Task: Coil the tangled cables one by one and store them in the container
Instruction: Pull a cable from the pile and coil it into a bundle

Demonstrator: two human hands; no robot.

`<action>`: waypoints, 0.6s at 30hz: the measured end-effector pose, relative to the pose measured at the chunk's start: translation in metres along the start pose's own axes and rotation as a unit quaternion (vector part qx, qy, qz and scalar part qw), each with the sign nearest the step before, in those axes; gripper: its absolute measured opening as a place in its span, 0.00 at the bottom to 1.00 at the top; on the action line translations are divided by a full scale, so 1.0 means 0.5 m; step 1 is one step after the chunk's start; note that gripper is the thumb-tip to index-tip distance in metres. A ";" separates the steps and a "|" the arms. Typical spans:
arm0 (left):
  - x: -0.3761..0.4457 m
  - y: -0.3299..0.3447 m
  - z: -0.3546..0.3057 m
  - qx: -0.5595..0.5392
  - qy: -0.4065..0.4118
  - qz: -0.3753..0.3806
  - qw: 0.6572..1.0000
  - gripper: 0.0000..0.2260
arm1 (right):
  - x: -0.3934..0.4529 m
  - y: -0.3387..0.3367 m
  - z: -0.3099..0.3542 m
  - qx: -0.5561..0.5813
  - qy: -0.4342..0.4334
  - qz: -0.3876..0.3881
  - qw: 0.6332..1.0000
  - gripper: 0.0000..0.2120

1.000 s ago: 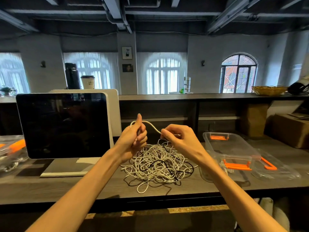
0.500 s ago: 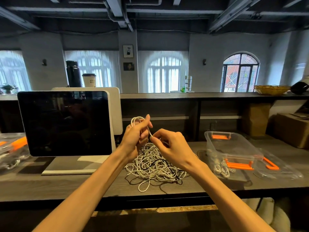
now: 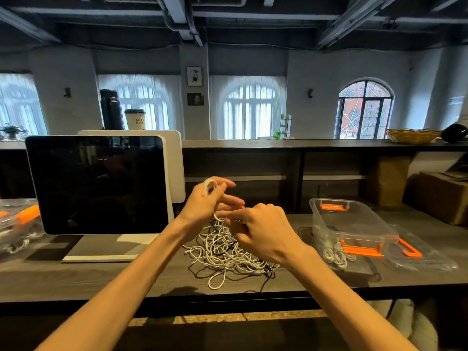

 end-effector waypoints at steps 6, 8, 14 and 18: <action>-0.039 0.025 0.035 -0.017 -0.177 0.120 0.977 0.34 | 0.023 -0.042 -0.022 0.107 0.007 -0.054 0.993 0.15; -0.051 0.030 0.049 -0.076 -0.246 0.157 0.953 0.39 | 0.024 -0.044 -0.038 0.167 0.047 -0.057 0.983 0.17; -0.073 0.072 0.041 -0.139 -0.251 0.277 0.917 0.30 | 0.021 -0.038 -0.046 0.312 0.060 -0.040 0.947 0.07; -0.068 0.080 0.018 -0.187 -0.212 0.252 0.926 0.17 | 0.018 -0.034 -0.060 0.410 0.100 -0.009 0.907 0.09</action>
Point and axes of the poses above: each hand's wrist, its own x-axis towards the middle knuckle, its own y-axis out of the palm, z = x × y, the point moved 6 cm from there along x, towards the middle knuckle, and after that the axes turned 15 degrees about -x, right-handed, at the moved point
